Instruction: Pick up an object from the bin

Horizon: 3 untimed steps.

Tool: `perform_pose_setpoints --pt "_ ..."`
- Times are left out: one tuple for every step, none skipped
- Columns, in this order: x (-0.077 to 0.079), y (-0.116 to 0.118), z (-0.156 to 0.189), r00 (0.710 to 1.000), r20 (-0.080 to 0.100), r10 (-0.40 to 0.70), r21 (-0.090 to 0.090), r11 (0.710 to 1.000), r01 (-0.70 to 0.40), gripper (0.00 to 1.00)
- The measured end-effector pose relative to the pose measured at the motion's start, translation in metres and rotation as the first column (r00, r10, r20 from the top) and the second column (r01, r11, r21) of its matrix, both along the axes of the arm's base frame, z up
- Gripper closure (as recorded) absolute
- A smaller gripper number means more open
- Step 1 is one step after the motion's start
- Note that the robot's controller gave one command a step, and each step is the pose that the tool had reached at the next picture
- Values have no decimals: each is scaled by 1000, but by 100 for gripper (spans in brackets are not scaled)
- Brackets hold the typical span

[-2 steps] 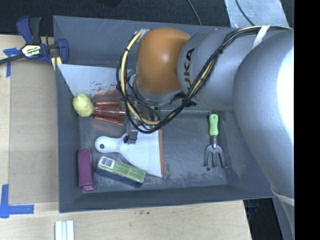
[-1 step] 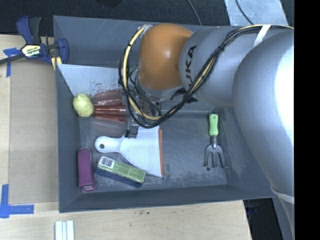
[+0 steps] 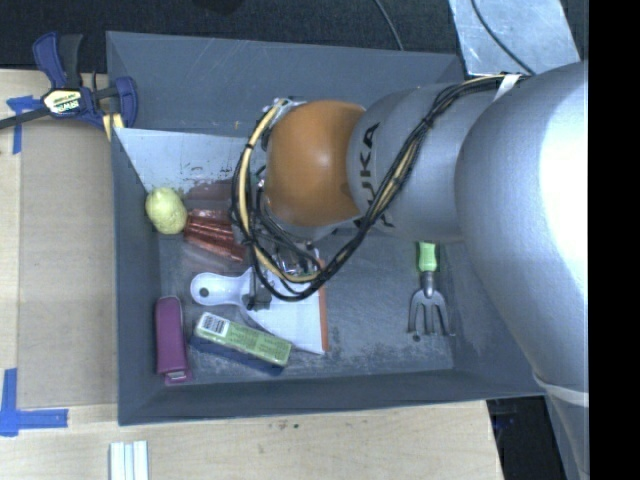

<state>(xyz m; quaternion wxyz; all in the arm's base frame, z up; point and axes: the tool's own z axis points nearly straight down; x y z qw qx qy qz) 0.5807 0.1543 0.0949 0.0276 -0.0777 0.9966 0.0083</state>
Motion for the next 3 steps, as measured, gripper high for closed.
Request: perform_pose_setpoints --pt "-2 -3 0 1000 -18 -1 -8 1000 1 0" --pt "-8 -7 -6 999 -40 -4 -17 1000 3 100" --pt "-8 -7 -6 999 -40 -5 -16 1000 4 100"
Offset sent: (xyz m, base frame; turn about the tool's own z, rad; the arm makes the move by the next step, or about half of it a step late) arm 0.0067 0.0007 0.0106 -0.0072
